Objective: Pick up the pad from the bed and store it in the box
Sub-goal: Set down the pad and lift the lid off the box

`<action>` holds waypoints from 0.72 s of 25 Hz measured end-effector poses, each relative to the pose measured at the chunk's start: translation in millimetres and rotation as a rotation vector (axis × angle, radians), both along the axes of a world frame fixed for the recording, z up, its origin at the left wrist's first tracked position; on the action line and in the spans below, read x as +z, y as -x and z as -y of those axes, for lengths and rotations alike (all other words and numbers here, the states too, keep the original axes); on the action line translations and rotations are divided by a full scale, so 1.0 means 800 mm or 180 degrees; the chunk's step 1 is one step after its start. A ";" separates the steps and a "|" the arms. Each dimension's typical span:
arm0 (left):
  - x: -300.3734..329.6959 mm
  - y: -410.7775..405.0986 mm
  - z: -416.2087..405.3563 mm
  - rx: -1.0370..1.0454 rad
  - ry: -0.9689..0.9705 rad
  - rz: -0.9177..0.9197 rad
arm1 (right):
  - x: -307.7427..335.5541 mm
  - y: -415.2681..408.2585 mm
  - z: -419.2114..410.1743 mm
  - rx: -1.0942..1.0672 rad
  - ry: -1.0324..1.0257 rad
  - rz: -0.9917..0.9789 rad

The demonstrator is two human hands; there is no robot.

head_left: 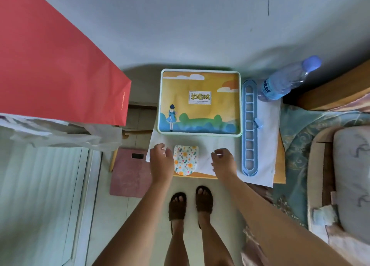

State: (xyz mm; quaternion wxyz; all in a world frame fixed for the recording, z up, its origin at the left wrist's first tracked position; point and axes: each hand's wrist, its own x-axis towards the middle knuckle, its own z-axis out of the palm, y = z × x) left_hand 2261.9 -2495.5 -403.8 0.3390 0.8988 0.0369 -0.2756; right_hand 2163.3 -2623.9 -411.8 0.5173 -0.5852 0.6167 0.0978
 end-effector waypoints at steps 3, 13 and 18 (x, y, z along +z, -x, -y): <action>0.020 -0.036 0.015 0.0003 0.0029 0.0635 | 0.020 0.006 0.032 -0.0366 0.0648 -0.0038; 0.006 -0.113 0.077 -0.0513 -0.0766 0.1223 | 0.017 -0.058 0.126 0.0401 0.1946 0.0192; -0.004 -0.138 0.102 -0.0585 -0.0798 0.1401 | 0.002 -0.082 0.152 0.0448 0.2164 0.0225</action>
